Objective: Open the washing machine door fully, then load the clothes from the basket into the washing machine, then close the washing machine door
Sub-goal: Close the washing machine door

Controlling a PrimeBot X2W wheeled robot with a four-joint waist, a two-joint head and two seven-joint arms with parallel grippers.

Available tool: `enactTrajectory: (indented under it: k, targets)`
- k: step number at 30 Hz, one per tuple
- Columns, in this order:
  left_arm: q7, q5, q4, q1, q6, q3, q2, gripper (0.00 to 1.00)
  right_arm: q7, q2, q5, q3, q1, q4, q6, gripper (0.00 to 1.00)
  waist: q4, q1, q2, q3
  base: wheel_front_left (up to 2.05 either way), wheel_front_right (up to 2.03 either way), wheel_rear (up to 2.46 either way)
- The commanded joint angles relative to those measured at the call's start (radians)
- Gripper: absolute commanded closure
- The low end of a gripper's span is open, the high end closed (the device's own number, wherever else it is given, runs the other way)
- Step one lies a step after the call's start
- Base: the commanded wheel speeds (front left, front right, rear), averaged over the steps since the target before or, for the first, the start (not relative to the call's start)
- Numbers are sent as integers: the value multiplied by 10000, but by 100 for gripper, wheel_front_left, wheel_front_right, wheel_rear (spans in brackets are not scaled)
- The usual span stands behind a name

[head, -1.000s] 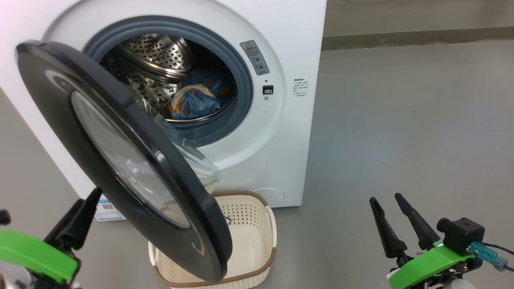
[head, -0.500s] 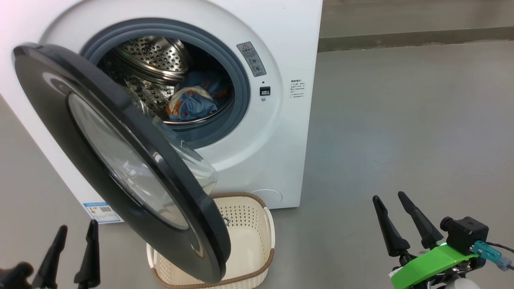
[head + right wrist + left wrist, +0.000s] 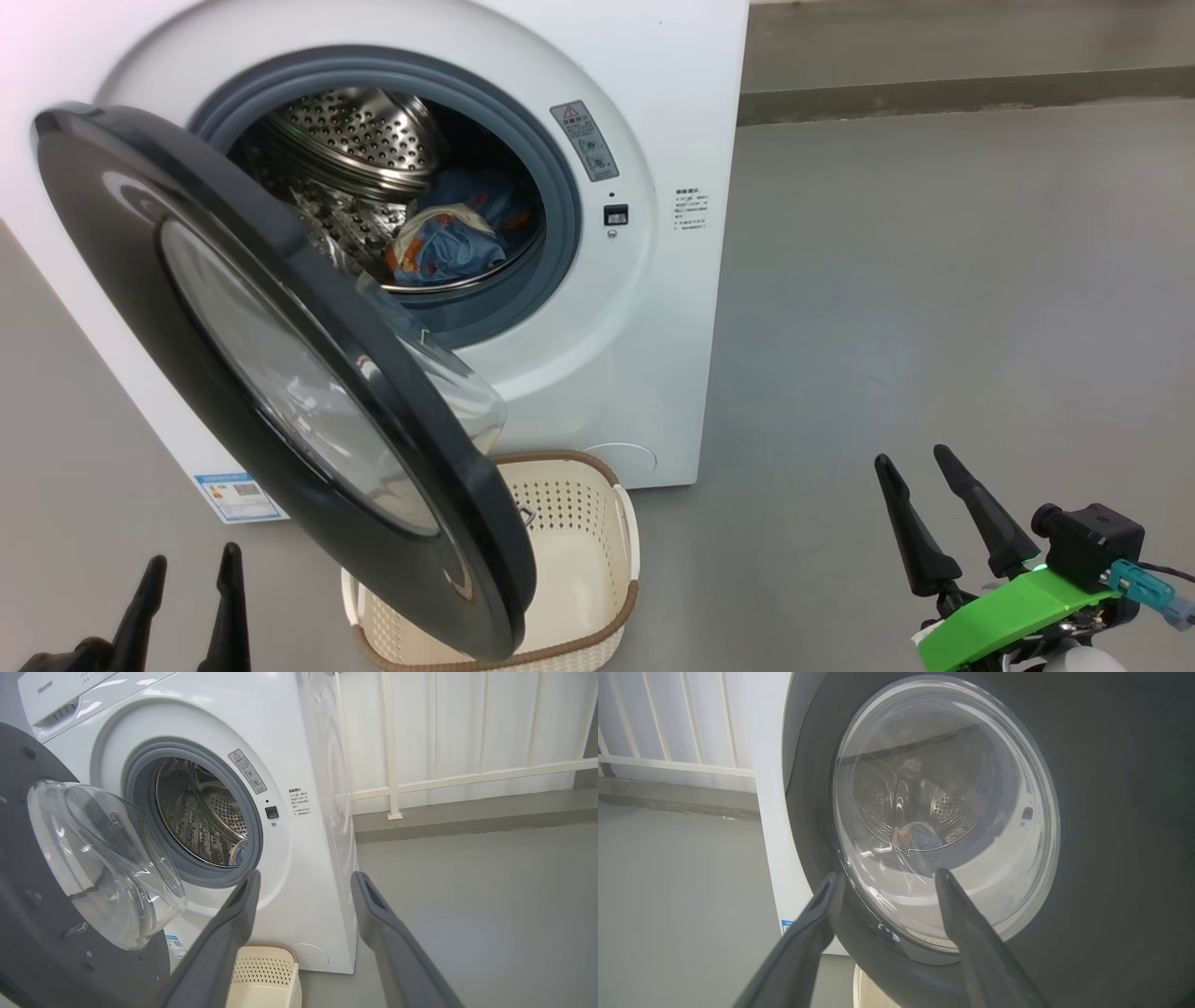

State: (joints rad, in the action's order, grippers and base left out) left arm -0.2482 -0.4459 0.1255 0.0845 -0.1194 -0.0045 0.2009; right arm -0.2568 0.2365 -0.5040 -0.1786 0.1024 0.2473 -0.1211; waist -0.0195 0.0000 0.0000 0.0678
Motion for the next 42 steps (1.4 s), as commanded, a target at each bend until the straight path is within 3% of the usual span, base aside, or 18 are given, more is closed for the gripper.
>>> enactTrajectory:
  k: [1,17,42]
  targets:
    - [-131,240,-294,-274,-42,476,58,0,-49,173,39,-155,69,-258,-96,0,23,0,0,5,0,0,0]
    - [-134,758,-344,-291,-108,681,-407,0,-49,232,12,-219,110,-237,-96,0,49,0,0,-7,0,0,0]
    - [-135,765,-360,-257,-112,531,-448,0,-49,310,-24,-353,101,-211,-96,0,203,0,0,53,0,0,0]
